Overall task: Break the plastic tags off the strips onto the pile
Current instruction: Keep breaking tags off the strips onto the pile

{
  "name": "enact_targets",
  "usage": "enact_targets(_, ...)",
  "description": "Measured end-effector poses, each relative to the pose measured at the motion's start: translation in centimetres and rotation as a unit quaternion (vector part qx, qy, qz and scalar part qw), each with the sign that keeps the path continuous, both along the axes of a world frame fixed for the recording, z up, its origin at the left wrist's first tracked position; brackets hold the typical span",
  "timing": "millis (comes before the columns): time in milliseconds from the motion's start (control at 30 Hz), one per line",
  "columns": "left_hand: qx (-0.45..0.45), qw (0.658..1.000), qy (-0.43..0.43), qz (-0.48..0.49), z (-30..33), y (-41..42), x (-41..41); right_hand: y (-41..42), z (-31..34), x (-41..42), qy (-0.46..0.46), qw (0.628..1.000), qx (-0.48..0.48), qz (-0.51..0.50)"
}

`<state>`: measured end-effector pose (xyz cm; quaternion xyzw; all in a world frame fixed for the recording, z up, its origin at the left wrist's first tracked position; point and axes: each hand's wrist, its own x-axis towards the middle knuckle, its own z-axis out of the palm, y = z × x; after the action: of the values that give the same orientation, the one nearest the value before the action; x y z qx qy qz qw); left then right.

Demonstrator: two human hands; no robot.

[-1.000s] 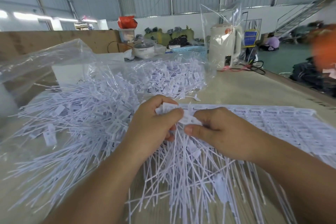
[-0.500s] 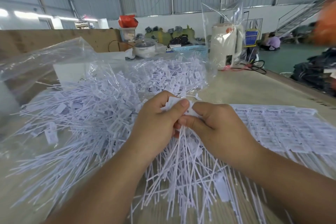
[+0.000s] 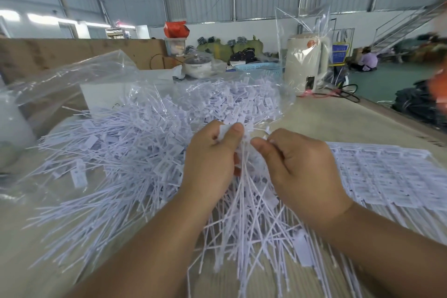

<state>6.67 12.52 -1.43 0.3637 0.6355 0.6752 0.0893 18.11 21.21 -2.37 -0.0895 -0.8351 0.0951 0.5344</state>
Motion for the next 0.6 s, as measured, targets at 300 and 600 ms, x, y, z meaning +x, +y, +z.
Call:
enact_targets(300,-0.007,0.996,0.068,-0.065,0.0,-0.4,0.3,1.3,0.0,0.4,-0.138,0.978,-0.134,0.079)
enact_targets(600,-0.032,0.990,0.097,-0.096,0.0,-0.4,0.2,1.1,0.0,0.4,-0.179,0.968,-0.116,0.135)
